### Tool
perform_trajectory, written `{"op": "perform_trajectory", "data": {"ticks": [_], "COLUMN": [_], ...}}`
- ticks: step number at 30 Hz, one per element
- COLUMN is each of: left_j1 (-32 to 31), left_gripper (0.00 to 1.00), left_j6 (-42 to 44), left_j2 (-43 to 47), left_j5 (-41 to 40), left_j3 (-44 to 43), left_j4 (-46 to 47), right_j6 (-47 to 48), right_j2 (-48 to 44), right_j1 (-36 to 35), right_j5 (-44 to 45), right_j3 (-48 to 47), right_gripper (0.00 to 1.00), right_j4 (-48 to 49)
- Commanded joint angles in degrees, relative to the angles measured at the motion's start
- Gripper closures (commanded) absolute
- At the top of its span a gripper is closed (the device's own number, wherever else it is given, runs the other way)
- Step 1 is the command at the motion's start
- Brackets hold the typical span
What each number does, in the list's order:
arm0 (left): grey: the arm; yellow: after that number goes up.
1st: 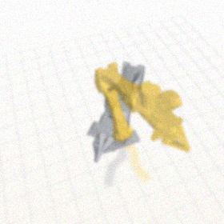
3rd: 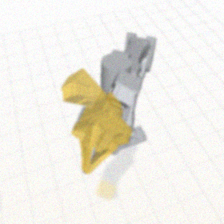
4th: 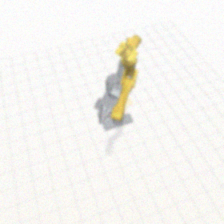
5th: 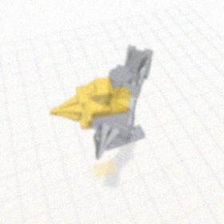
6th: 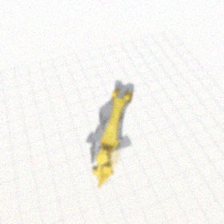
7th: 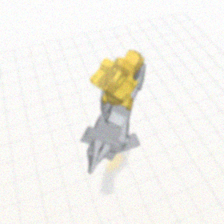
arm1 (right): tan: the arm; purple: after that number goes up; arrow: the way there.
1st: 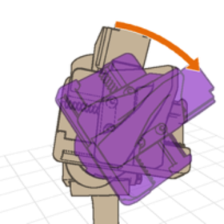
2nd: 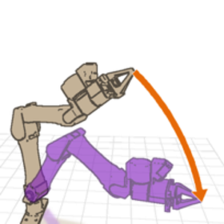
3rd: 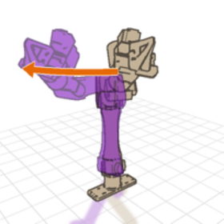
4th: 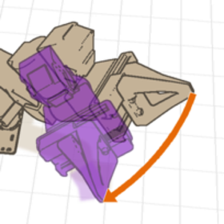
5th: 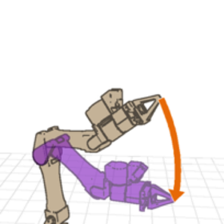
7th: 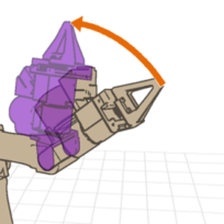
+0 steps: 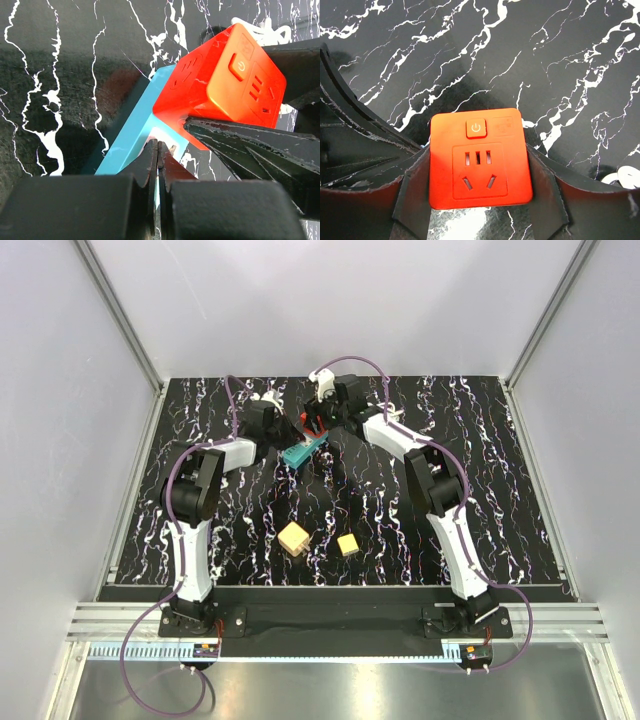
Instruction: Pull the plug off the socket
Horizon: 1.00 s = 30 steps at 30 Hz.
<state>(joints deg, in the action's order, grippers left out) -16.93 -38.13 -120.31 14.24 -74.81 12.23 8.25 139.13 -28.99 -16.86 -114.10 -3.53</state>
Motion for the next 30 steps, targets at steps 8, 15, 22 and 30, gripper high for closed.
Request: {"op": "perform_trajectory", "data": {"ticks": [8,15,22,30], "left_j1": [-0.3,-0.3,-0.3,-0.3], "left_gripper": [1.00,1.00,1.00,1.00], "left_j6": [2.1,2.0,2.0,2.4], "left_j2": [-2.2,-2.4,-2.5,-2.1], "left_j5": [-2.6,-2.9,-2.9,-1.8], "left_j3": [-0.2,-0.4,-0.7,0.4], "left_j4": [-5.8,-5.9,-6.0,-4.6], "right_j6": [-2.2,-2.5,-2.8,-2.9], "right_j2": [-7.9,-13.1,-13.8,-15.7], "right_j1": [-0.7,-0.7,-0.7,-0.6], "right_j5": [2.8,3.3,3.3,6.3], "right_j3": [7.1,13.5,14.5,15.5], "right_gripper": [1.00,1.00,1.00,1.00], "right_j4": [13.1,19.7,21.5,21.1]}}
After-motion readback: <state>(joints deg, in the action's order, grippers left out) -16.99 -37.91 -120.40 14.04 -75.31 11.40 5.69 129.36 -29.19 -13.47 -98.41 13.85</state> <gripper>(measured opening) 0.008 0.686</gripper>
